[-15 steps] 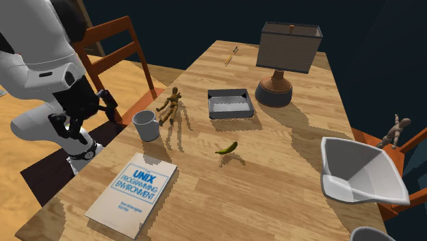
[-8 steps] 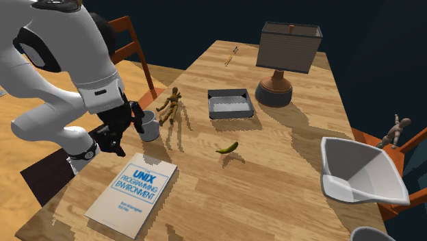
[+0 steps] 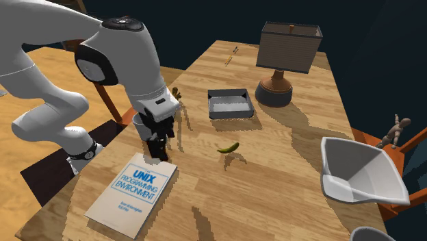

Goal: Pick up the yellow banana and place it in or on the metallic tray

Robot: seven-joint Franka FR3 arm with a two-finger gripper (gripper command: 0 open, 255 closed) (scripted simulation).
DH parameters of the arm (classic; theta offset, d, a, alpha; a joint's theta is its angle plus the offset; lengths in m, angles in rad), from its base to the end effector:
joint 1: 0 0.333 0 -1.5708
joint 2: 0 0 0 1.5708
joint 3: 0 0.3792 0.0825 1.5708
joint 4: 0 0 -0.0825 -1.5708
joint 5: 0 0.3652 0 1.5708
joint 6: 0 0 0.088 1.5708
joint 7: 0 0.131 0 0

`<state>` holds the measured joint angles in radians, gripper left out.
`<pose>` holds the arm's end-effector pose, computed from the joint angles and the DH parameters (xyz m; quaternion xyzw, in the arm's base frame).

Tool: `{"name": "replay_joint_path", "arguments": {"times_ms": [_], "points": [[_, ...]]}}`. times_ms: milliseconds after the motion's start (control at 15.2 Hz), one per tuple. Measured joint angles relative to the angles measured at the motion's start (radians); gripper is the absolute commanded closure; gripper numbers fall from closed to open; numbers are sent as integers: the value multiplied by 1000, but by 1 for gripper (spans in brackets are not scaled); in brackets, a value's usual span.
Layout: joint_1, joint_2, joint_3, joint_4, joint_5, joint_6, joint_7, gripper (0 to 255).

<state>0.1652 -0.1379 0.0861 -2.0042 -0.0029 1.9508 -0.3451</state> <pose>0.4856 0.1269 0.5691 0.9549 0.2938 0.0416 0.0092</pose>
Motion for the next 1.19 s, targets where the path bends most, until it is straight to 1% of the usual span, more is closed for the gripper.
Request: {"name": "replay_joint_path", "arguments": {"times_ms": [264, 462, 594, 990, 1122, 1188], "points": [[26, 140, 25, 116, -11, 17, -57, 0], [50, 244, 48, 219, -24, 12, -91, 0], [63, 304, 61, 270, -33, 17, -120, 0], [119, 511, 101, 495, -77, -15, -190, 0], [129, 543, 106, 525, -84, -16, -198, 0], [131, 549, 107, 519, -86, -4, -199, 0]]}}
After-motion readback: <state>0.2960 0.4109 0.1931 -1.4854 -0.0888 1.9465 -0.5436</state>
